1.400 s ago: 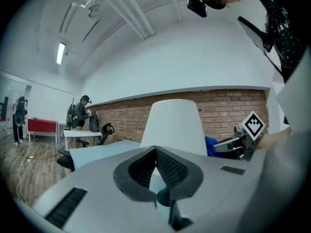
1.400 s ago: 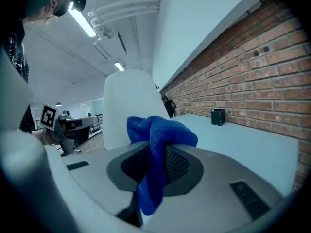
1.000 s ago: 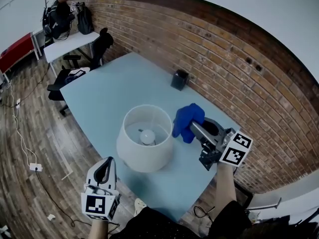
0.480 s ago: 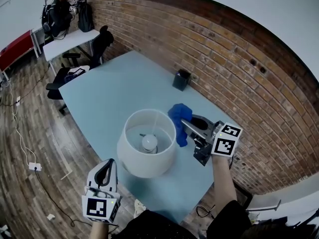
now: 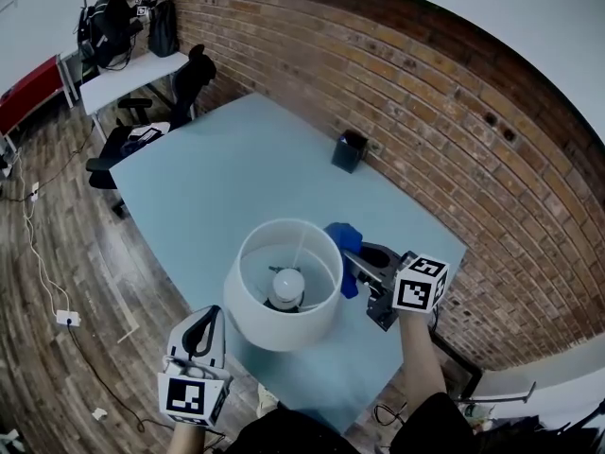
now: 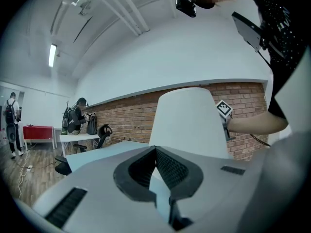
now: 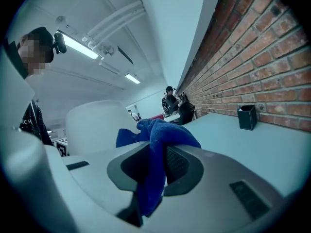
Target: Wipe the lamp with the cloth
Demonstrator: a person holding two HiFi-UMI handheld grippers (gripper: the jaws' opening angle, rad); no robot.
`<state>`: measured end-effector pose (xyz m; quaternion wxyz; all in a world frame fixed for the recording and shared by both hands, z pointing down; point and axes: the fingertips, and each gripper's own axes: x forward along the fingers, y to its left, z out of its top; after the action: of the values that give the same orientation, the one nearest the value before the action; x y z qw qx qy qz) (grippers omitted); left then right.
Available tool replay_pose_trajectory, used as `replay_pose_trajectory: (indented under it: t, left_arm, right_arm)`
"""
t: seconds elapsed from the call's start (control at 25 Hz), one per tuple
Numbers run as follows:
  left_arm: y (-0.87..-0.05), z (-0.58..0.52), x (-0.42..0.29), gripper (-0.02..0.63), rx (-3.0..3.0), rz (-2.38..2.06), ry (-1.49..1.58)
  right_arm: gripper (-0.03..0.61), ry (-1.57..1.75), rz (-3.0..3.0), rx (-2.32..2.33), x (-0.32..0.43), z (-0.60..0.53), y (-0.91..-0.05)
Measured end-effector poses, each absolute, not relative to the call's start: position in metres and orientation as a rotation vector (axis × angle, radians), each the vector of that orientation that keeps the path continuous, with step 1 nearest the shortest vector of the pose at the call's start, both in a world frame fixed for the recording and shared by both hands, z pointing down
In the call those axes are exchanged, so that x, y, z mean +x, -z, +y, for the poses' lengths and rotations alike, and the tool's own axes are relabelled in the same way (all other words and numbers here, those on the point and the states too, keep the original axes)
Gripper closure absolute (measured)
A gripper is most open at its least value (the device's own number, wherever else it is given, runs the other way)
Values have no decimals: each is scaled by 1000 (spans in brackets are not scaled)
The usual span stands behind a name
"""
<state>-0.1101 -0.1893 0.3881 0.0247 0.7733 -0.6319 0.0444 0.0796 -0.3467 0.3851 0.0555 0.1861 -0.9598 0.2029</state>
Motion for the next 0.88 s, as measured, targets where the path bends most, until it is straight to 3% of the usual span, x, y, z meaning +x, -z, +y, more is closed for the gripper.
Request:
replay_pose_trajectory:
  t: [0.24,0.64,0.88]
  left_arm:
    - [-388,-212,-124,606,2385,-1963,-157]
    - [-363,-262,-150,606,2451,-2035,-226]
    - [-359,-285,-160,605,2470,-2009,-205]
  right_arm:
    - [517,-609,-2840,533,89,-360,-407]
    - [517,-577,-3094,-125,49,-371,-247]
    - [517,-590,-2967,-328,2,-360,-256]
